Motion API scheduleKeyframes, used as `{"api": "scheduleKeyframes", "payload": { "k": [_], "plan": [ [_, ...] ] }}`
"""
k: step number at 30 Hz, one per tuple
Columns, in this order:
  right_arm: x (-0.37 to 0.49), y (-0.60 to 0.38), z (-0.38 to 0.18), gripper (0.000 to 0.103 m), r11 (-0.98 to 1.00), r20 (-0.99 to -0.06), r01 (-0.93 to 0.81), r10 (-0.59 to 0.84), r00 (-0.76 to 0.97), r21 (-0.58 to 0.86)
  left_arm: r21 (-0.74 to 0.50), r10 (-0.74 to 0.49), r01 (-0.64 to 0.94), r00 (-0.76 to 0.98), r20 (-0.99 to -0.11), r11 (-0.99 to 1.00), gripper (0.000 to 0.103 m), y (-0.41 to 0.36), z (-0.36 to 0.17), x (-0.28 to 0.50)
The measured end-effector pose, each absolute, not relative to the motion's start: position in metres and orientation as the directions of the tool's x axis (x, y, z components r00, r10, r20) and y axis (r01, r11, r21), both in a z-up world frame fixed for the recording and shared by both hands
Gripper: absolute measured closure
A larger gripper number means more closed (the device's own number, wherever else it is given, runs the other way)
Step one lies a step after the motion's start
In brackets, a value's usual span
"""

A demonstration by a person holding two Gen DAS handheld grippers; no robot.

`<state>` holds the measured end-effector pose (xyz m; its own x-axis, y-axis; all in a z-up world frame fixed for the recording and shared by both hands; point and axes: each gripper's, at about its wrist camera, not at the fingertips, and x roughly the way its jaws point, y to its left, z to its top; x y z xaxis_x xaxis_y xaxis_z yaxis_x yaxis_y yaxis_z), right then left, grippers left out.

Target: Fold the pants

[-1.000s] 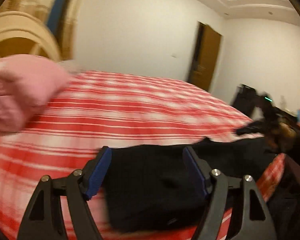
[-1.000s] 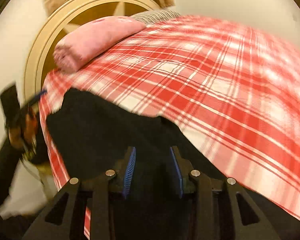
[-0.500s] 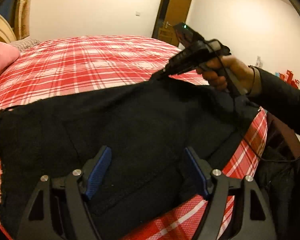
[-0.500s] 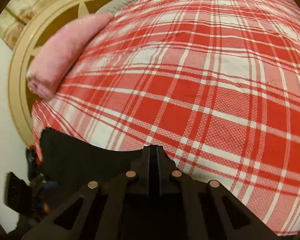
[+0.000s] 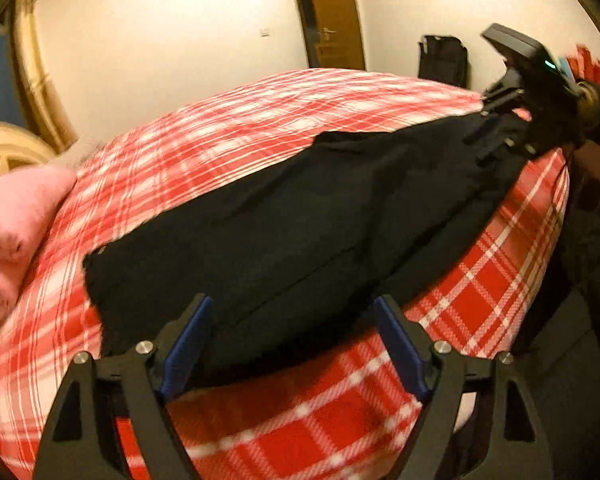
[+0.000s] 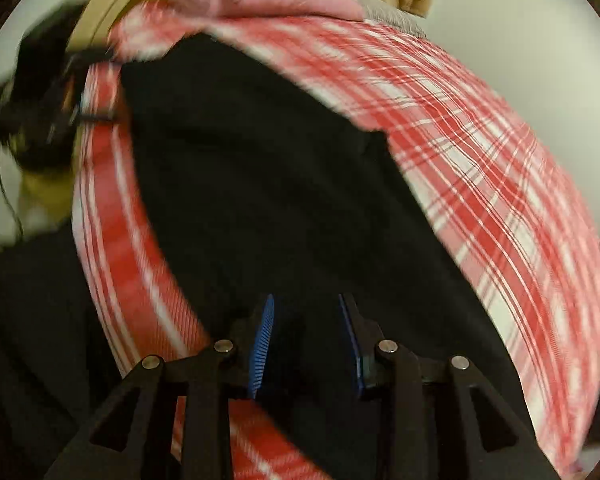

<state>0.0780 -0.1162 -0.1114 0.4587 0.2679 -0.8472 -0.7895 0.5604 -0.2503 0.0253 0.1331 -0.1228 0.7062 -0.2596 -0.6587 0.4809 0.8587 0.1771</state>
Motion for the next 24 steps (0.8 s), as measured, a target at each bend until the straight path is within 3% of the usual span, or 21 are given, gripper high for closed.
{"api": "scheduleKeyframes", "payload": {
  "k": [3,11,14,15,16,18,20,24],
  "plan": [
    [0.07,-0.121,-0.127,0.069,0.583,-0.843,-0.767,0.243,0.479,-0.268,0.247,-0.214,0.486,0.71,-0.671,0.838,0.02,0.119,-0.132,0.037],
    [0.067,-0.113,-0.144,0.069,0.554,-0.802,-0.755,0.237,0.548,-0.352,0.25,-0.198,0.502,0.679,-0.707,0.828,0.03,0.117,-0.14,0.05],
    [0.066,-0.113,-0.143,0.072,0.545,-0.786,-0.75,0.243,0.569,-0.375,0.239,-0.211,0.512,0.672,-0.71,0.825,0.04,0.116,-0.139,0.049],
    [0.068,-0.112,-0.143,0.077,0.548,-0.785,-0.75,0.246,0.568,-0.371,0.235,-0.216,0.515,0.669,-0.711,0.824,0.044,0.115,-0.139,0.049],
    [0.069,-0.113,-0.143,0.09,0.552,-0.789,-0.754,0.254,0.559,-0.356,0.232,-0.22,0.519,0.667,-0.712,0.823,0.048,0.115,-0.138,0.049],
    [0.065,-0.113,-0.138,0.098,0.555,-0.781,-0.752,0.264,0.566,-0.357,0.218,-0.244,0.537,0.659,-0.711,0.815,0.073,0.116,-0.135,0.047],
    [0.062,-0.115,-0.129,0.101,0.562,-0.78,-0.753,0.278,0.561,-0.342,0.215,-0.252,0.542,0.659,-0.709,0.813,0.084,0.118,-0.129,0.045],
    [0.054,-0.122,-0.105,0.102,0.578,-0.778,-0.754,0.301,0.552,-0.311,0.166,-0.317,0.564,0.656,-0.685,0.809,0.087,0.129,-0.109,0.036]
  ]
}}
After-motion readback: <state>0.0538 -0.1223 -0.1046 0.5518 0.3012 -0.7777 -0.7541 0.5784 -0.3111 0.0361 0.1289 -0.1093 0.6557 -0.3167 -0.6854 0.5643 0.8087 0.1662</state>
